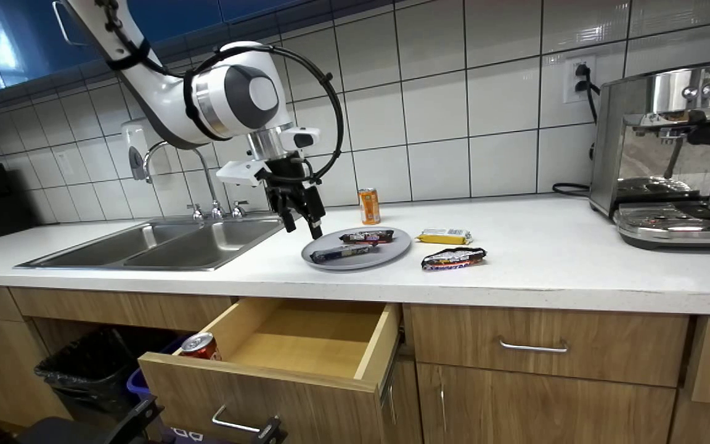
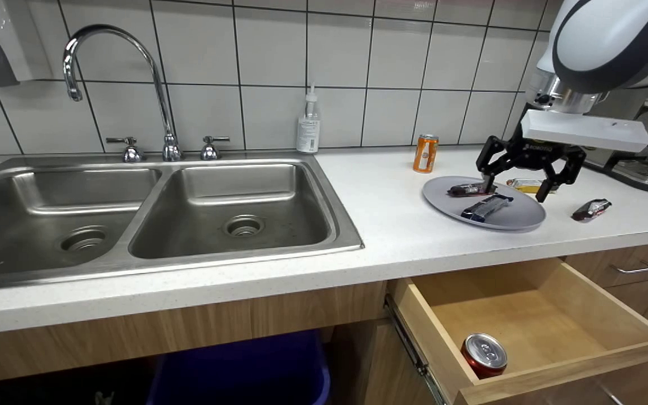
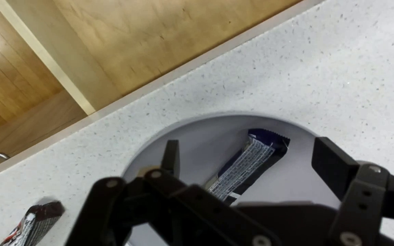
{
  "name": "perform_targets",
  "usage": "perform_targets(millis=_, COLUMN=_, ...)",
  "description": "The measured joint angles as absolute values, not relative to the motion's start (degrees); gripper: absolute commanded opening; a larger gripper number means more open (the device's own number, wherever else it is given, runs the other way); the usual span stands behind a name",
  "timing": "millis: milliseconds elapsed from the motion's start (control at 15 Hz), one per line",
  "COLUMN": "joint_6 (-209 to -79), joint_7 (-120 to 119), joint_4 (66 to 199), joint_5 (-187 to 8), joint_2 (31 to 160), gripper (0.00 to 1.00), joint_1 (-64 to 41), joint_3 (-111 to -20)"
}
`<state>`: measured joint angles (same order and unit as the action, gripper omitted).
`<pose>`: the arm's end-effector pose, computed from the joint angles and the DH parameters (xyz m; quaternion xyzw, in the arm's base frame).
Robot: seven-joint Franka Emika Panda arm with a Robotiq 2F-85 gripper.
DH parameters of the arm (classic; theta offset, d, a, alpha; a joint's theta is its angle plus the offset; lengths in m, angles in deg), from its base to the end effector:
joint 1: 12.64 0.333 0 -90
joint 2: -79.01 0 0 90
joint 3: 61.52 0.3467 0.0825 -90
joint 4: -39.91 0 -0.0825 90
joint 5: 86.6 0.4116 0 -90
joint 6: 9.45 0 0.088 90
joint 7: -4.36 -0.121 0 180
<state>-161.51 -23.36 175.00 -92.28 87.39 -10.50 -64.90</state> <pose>0.5484 -0.0099 0.2759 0.9748 -0.2078 0.0798 0.0128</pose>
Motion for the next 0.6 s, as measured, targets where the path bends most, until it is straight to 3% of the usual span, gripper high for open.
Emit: perform_targets(millis=600, joint_6=-161.46, joint_7=-27.31, joint_4=168.16, joint_5=-89.45, joint_2=93.83, gripper=1.0, joint_1=-10.45, joint_3=-66.13)
